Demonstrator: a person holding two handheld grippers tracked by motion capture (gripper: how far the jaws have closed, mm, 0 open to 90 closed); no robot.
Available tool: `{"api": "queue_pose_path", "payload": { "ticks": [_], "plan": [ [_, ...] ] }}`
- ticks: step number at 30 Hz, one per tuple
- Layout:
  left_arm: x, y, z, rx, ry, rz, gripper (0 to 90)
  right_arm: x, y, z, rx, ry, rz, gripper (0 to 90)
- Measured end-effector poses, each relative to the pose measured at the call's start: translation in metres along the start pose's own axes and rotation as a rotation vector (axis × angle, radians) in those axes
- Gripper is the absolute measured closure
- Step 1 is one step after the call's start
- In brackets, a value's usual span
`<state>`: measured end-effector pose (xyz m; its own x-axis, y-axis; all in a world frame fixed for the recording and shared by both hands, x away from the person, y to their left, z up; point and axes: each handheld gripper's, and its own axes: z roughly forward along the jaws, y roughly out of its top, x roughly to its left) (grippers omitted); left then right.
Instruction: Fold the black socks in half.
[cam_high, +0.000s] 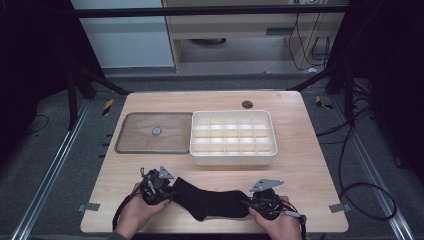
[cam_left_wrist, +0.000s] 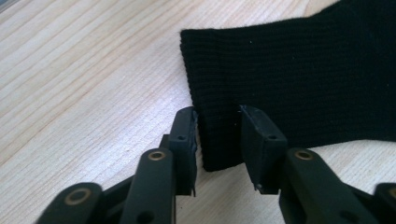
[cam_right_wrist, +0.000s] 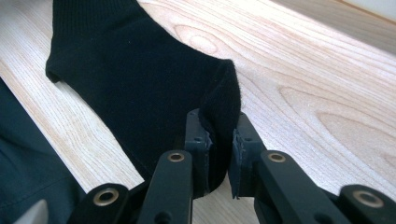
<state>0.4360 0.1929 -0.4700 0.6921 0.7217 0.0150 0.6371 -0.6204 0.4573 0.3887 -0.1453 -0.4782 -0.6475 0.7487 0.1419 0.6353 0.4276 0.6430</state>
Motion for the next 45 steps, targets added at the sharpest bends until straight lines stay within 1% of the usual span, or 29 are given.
{"api": "queue_pose_path", "payload": {
  "ticks": [4, 6, 10, 14, 19, 23, 24, 27, 29, 31, 34, 38, 40, 43, 45],
  "plan": [
    [-0.002, 0.003, 0.001, 0.027, 0.002, 0.016, 69.9, 0.0, 0.001, -0.001, -0.01, 0.002, -0.008, 79.8],
    [-0.001, 0.003, 0.002, 0.032, -0.005, 0.014, 70.6, 0.0, 0.001, -0.001, -0.011, 0.002, -0.008, 79.7],
    [0.0, 0.003, 0.002, 0.031, -0.03, 0.005, 74.3, 0.0, 0.001, -0.002, -0.012, 0.006, -0.011, 79.8],
    [-0.002, 0.004, 0.002, 0.039, -0.03, 0.022, 78.6, 0.0, 0.001, -0.003, -0.019, 0.011, -0.014, 79.9],
    [-0.003, 0.004, 0.002, 0.04, -0.035, 0.024, 79.7, -0.001, 0.001, -0.002, -0.018, 0.008, -0.018, 78.8],
    [-0.002, 0.003, 0.001, 0.027, -0.048, 0.012, 81.0, -0.001, 0.0, -0.003, -0.026, 0.007, -0.017, 73.5],
    [-0.001, 0.002, 0.0, 0.023, -0.051, 0.012, 81.1, -0.001, 0.0, -0.003, -0.024, 0.007, -0.009, 70.4],
    [-0.002, 0.002, -0.002, 0.015, -0.053, 0.014, 81.3, -0.001, 0.001, -0.004, -0.032, -0.001, -0.015, 59.0],
    [-0.001, 0.002, -0.005, 0.008, -0.057, 0.015, 81.3, 0.0, 0.001, -0.005, -0.04, -0.006, -0.02, 53.9],
    [0.001, 0.003, -0.006, 0.01, -0.056, 0.016, 81.3, 0.001, 0.001, -0.006, -0.045, -0.008, -0.023, 51.9],
    [0.003, 0.003, -0.007, 0.008, -0.063, 0.012, 81.4, 0.002, 0.001, -0.005, -0.032, -0.01, -0.029, 50.5],
    [0.004, 0.005, -0.016, -0.009, -0.054, 0.014, 81.7, 0.004, -0.001, -0.002, -0.008, -0.006, -0.031, 49.4],
    [0.004, 0.006, -0.021, -0.005, -0.049, 0.027, 81.6, 0.004, -0.001, 0.0, 0.004, -0.001, -0.033, 48.9],
    [0.004, 0.008, -0.026, -0.007, -0.049, 0.032, 81.7, 0.005, -0.001, 0.0, 0.01, 0.017, -0.043, 48.6],
    [0.004, 0.01, -0.03, -0.015, -0.047, 0.038, 81.7, 0.006, -0.001, 0.001, 0.012, 0.017, -0.047, 48.7]
  ]
}}
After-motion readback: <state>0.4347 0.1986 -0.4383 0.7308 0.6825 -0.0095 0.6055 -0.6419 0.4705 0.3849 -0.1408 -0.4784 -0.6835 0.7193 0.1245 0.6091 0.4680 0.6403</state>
